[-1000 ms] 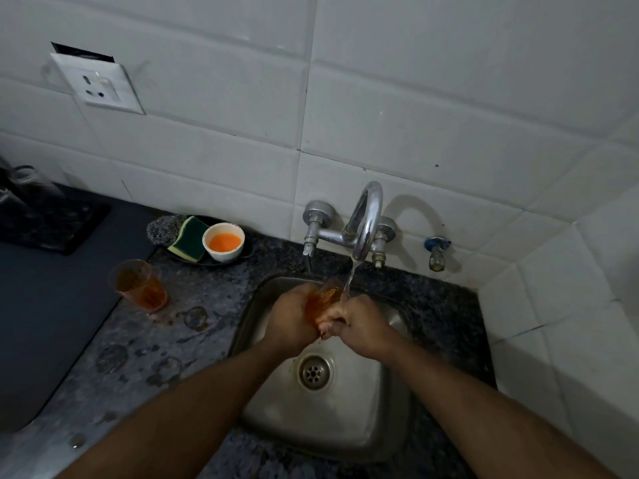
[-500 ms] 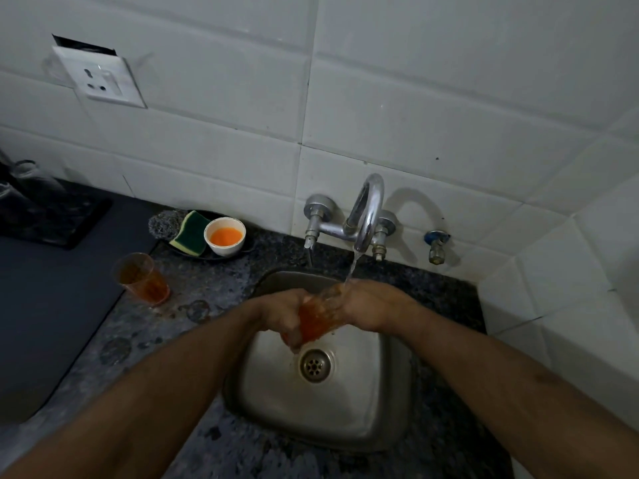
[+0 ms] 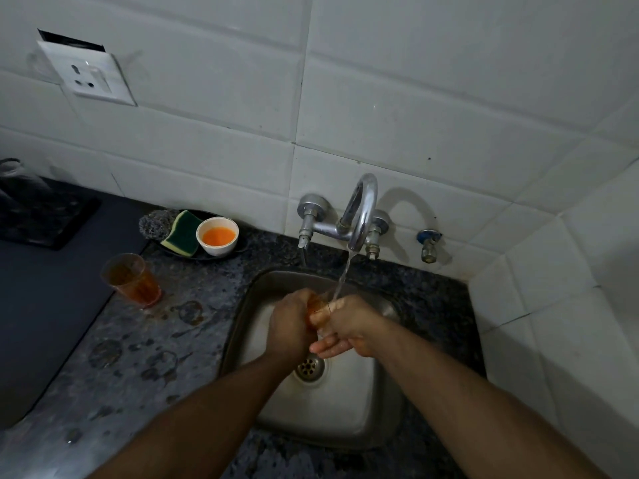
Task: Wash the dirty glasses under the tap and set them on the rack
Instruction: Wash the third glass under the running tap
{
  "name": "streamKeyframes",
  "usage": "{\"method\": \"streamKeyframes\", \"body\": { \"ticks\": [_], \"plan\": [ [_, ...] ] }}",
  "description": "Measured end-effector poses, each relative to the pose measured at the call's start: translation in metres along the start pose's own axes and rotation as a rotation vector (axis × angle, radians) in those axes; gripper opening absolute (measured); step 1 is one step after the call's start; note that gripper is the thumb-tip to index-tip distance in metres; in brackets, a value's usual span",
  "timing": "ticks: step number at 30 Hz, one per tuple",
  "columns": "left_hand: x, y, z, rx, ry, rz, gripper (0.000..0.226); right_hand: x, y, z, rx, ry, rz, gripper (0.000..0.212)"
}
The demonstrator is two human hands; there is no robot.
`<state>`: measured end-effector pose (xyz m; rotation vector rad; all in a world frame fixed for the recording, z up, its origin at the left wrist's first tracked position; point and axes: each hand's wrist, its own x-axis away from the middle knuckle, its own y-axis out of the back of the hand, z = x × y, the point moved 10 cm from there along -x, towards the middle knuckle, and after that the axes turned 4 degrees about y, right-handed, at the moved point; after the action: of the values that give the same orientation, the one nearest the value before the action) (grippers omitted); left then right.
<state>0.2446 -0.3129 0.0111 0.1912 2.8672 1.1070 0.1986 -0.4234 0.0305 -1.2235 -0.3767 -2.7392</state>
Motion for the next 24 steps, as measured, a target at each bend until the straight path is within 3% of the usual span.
{"method": "streamKeyframes", "body": {
  "ticks": [4, 6, 9, 12, 14, 16, 19, 22, 24],
  "plan": [
    [0.006, -0.009, 0.003, -0.069, -0.094, 0.007, 0.018, 0.000, -0.008, 0.009, -0.313, -0.036, -0.065, 0.014],
    [0.003, -0.009, 0.004, -0.014, -0.072, 0.024, 0.017, -0.001, -0.011, 0.012, -0.279, 0.027, -0.094, 0.022],
    [-0.011, -0.005, 0.009, 0.117, -0.005, 0.124, 0.019, 0.000, -0.009, 0.022, 0.178, 0.348, -0.117, 0.018],
    [-0.020, -0.011, 0.016, 0.152, 0.035, 0.382, 0.054, 0.007, 0.003, 0.030, 0.701, 0.649, -0.195, 0.010],
    [-0.019, -0.016, 0.025, 0.161, 0.122, 0.500, 0.063, 0.011, 0.015, 0.030, 0.785, 0.713, -0.255, 0.008],
    [-0.014, -0.020, 0.030, 0.252, 0.216, 0.545, 0.064, 0.019, 0.034, 0.033, 0.582, 0.760, -0.368, 0.010],
    [-0.005, -0.022, 0.024, 0.392, 0.274, 0.579, 0.062, 0.029, 0.058, 0.023, 0.152, 0.728, -0.498, 0.035],
    [0.002, -0.020, 0.007, 0.504, 0.253, 0.649, 0.062, 0.017, 0.051, 0.004, -0.048, 0.592, -0.419, 0.069],
    [0.008, -0.016, -0.010, 0.519, 0.222, 0.703, 0.061, 0.004, 0.041, -0.006, -0.145, 0.503, -0.336, 0.073]
  ]
}}
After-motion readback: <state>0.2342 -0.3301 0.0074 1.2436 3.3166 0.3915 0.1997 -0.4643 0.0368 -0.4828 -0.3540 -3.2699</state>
